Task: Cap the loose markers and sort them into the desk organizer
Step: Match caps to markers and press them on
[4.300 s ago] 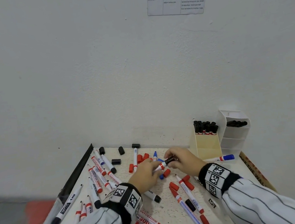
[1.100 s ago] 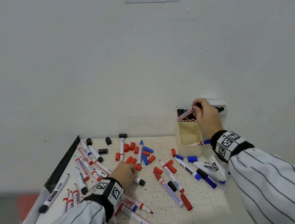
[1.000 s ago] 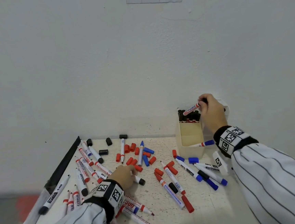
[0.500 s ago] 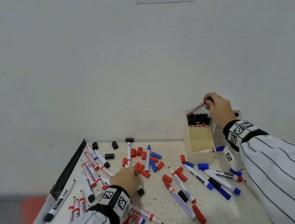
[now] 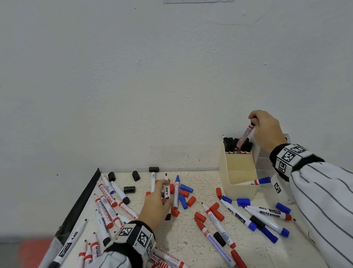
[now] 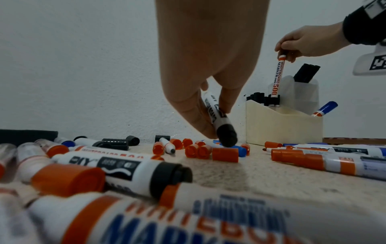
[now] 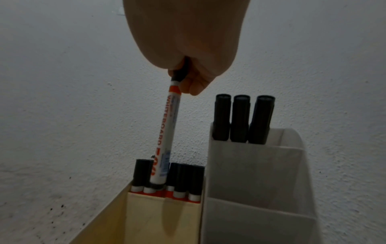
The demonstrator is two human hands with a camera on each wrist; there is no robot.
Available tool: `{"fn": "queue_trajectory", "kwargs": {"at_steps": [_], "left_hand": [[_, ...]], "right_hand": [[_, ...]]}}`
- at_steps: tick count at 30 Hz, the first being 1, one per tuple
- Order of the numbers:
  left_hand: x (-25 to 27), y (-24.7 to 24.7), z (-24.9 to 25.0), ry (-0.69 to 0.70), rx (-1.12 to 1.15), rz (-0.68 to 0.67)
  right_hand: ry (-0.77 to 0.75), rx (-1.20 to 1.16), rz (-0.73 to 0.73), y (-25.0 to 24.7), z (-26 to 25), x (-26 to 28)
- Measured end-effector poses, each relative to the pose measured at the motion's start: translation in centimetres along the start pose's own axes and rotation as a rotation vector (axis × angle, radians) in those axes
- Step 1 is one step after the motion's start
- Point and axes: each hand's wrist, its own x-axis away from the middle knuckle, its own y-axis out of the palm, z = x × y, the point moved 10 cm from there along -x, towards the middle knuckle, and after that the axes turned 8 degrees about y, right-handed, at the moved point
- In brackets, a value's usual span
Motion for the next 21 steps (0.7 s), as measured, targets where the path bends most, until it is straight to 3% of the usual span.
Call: {"fn": "queue_trajectory", "kwargs": {"at_steps": [7,11,17,21], "left_hand": [[-0.5,1.0,-0.3,-0.027,0.088,-0.018],[-0.4,1.2,-0.1,-0.032,0.09,-0.045],[-0.2,0.1,0.5,-0.015,0.146,0.008],[0.0,0.7,0.5,-0.06,0.212,0.025]], "right_hand": [[0.002,-0.018,0.03,-0.1,0.2,0.2],[0.02,0.017,-0.037,1.2,0.1,-0.4],[0.101,0.078,-0.165,3.7,0.9,-0.5],[0.233,0.029,-0.144,3.9,1.8,0.2]]}}
